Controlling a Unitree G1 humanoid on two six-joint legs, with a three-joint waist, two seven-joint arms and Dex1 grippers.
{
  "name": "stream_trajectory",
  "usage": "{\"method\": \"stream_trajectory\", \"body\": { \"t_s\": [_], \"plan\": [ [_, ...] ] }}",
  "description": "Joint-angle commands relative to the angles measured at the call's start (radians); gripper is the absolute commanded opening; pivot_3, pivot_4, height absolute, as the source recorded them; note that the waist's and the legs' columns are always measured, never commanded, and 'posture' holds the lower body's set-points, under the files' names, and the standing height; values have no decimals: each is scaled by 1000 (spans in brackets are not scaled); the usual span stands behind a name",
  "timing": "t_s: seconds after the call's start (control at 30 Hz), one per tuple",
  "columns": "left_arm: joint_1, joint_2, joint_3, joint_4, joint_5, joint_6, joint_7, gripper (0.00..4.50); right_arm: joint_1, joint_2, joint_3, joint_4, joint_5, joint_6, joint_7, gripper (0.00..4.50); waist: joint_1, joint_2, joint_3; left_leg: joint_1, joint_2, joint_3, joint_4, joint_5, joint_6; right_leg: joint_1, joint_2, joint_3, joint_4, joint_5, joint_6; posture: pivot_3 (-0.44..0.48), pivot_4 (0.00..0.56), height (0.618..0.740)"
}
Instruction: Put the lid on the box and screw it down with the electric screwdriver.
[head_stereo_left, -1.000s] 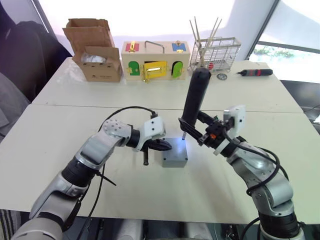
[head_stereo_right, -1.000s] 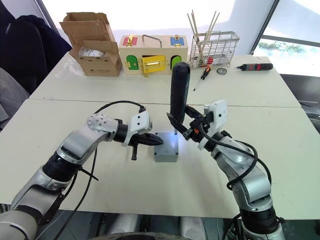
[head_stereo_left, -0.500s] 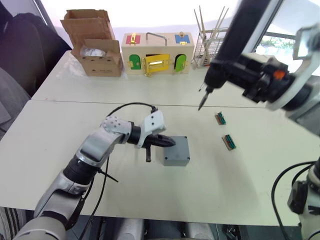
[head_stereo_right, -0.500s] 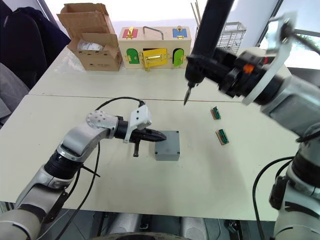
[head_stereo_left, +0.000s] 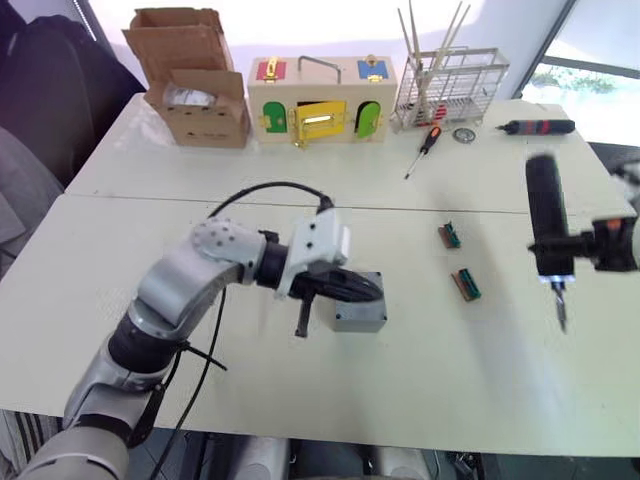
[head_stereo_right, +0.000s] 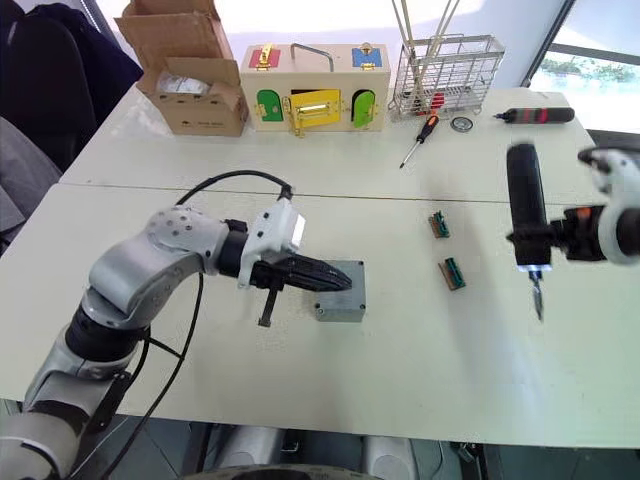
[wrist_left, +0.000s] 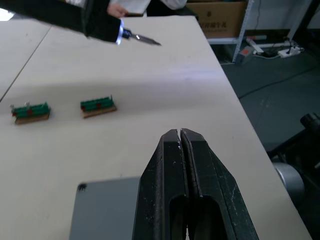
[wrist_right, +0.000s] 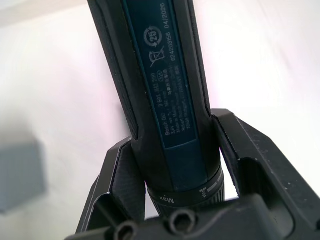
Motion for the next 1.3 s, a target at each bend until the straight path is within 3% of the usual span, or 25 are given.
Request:
{"method": "stream_trajectory", "body": {
  "t_s": [0.03,0.23,0.47,0.53,0.67,0.83,0.9,0.97,1.07,1.17,1.3],
  "plan": [
    [-11,-3,-9,-25,-5,-10,16,0,-52,-30,49,49,-109,-8,116,1873,-6,4,2,0,1,0,2,-2,3,0,1,0,2,0,0,0,150,735],
    [67,-13,-55,-6,47,-30,89,0,-132,58,200,175,-301,-13,213,1873,-20,9,2,0,1,0,3,0,0,0,2,0,2,0,1,0,150,735],
    [113,37,2,23,88,-5,174,0,-188,125,296,255,-456,-64,322,1873,-15,9,3,-1,1,0,4,1,-1,-1,2,1,3,1,1,0,150,735],
    [122,57,20,16,80,6,180,0,-197,146,305,271,-498,-81,331,2908,-14,9,3,-1,0,0,4,1,-1,-1,2,1,3,1,2,0,150,735],
    [138,105,22,16,97,10,181,0,-196,171,304,274,-559,-117,346,4328,-10,9,2,-1,0,-1,5,1,-2,-1,1,1,3,1,2,0,150,735],
    [141,161,1,43,144,-16,178,0,-238,195,252,269,-619,-170,322,4479,-4,9,3,-1,0,0,5,1,-2,-1,1,1,3,1,2,0,150,735],
    [144,178,-11,56,165,-32,167,0,-282,184,237,237,-684,-309,312,4479,-4,10,3,-1,0,0,6,1,-2,-1,1,1,3,1,3,0,150,735],
    [145,191,-37,73,193,-52,155,0,-310,181,199,123,-662,-365,366,4479,-3,10,3,-1,0,0,6,1,-2,-1,1,1,3,1,3,0,150,735],
    [146,184,-78,102,226,-73,145,0,-197,157,161,-152,-598,-429,474,4479,1,9,3,-1,0,-1,4,1,-2,-2,2,0,4,1,3,0,150,735],
    [144,148,-128,143,262,-82,151,0,17,165,109,-482,-492,-421,516,4479,11,5,3,-1,1,-5,5,1,-3,0,4,-2,4,1,3,0,150,735],
    [135,88,-159,219,303,-101,175,0,227,242,80,-699,-441,-436,470,4479,22,5,3,-2,-1,-5,9,0,-1,1,2,0,5,1,3,0,150,735]
  ]
}}
